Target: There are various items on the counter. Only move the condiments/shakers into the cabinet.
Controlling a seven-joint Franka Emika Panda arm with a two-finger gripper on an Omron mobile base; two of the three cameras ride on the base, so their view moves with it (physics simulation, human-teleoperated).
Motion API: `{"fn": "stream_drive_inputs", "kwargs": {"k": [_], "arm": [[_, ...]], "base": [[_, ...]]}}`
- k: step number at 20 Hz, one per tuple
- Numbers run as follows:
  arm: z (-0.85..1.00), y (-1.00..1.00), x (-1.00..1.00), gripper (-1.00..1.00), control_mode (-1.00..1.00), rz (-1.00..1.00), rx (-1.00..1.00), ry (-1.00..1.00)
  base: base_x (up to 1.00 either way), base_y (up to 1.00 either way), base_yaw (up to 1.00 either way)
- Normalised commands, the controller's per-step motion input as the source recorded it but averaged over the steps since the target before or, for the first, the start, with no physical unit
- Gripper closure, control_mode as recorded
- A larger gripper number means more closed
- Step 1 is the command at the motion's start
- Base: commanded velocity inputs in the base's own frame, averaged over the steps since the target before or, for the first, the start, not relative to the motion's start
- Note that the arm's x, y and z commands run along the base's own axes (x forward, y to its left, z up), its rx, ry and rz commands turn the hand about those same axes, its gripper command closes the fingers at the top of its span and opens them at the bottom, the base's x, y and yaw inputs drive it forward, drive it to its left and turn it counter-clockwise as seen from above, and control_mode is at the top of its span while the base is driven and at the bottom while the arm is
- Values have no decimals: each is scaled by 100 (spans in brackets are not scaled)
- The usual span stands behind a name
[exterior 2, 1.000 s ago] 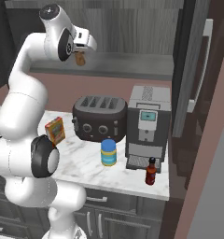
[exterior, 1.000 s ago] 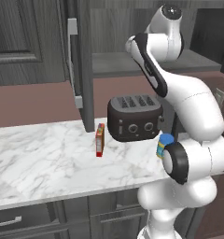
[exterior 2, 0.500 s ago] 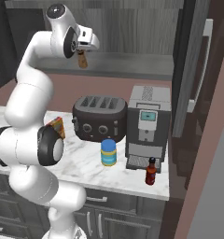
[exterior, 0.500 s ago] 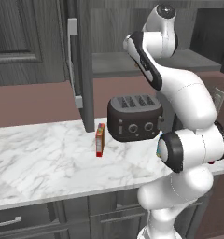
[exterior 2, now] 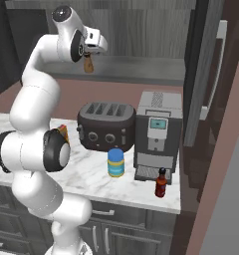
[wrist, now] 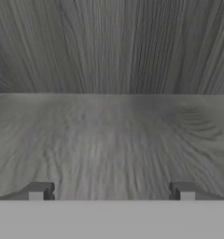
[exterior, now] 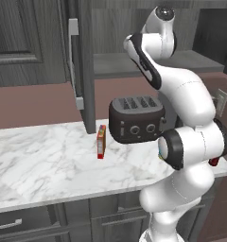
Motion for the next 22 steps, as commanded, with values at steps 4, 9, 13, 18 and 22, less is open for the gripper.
{"fn": "stream_drive_inputs", "kwargs": {"k": [4, 9, 13, 18, 22], "arm": [[-2, 0, 7, -100, -100, 0, 0, -2], [0, 0, 1, -100, -100, 0, 0, 0], [0, 2, 5, -100, -100, -2, -3, -11], [-16, 11, 46, -100, -100, -7, -12, -23], [-4, 2, 20, -100, -100, -2, -4, -10]], "base": [[0, 0, 0], [0, 0, 0], [0, 0, 0], [0, 0, 0], [0, 0, 0]]}}
